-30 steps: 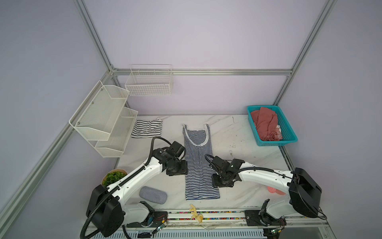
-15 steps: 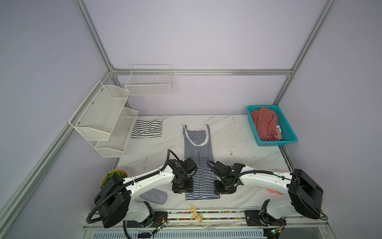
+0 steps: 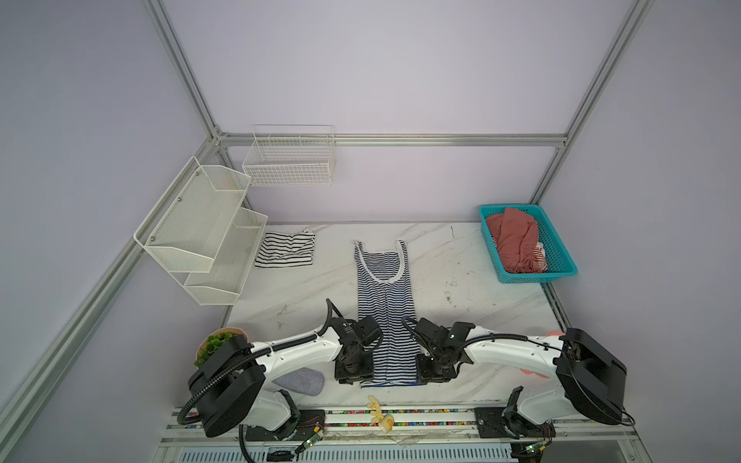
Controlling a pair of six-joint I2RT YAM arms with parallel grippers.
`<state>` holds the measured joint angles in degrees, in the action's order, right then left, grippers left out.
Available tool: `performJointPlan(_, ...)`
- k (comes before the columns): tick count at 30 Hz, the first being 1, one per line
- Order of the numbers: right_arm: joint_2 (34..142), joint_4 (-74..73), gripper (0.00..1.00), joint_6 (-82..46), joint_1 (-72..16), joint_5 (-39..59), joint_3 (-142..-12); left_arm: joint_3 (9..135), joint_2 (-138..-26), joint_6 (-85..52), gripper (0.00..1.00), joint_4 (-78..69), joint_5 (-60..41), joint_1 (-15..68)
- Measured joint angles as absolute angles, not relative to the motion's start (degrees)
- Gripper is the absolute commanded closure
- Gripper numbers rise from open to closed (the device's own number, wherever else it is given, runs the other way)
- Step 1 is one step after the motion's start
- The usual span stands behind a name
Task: Fold and stack the tank tops
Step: 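Grasp the near hem with both grippers and lift it, then carry the held hem toward the straps with both grippers, folding the top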
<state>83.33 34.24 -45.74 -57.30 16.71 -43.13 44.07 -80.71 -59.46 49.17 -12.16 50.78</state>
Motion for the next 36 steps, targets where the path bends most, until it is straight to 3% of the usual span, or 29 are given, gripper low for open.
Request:
performJointPlan(4,84.0,32.9,0.64,-46.0,-57.4,17.3,-43.1,43.2,-80.9,-60.5,0.59,47.5,-12.7,50.8)
performJointPlan(9,84.5,31.6,0.75,-46.4,-57.6,17.7,-43.1,42.7,-82.6,-61.2,0.8,45.8,-13.6,51.0)
performJointPlan(14,84.9,30.7,1.0,-47.1,-57.8,17.6,-43.1,42.6,-82.6,-62.2,1.0,44.6,-13.8,51.2)
performJointPlan(27,84.9,32.5,1.0,-46.1,-56.8,11.3,-53.2,50.1,-79.9,-61.9,1.0,52.3,-5.3,49.4)
performJointPlan(36,86.0,32.8,1.0,-39.8,-47.8,10.1,-60.2,62.8,-83.9,-54.2,1.0,55.0,-1.0,40.9)
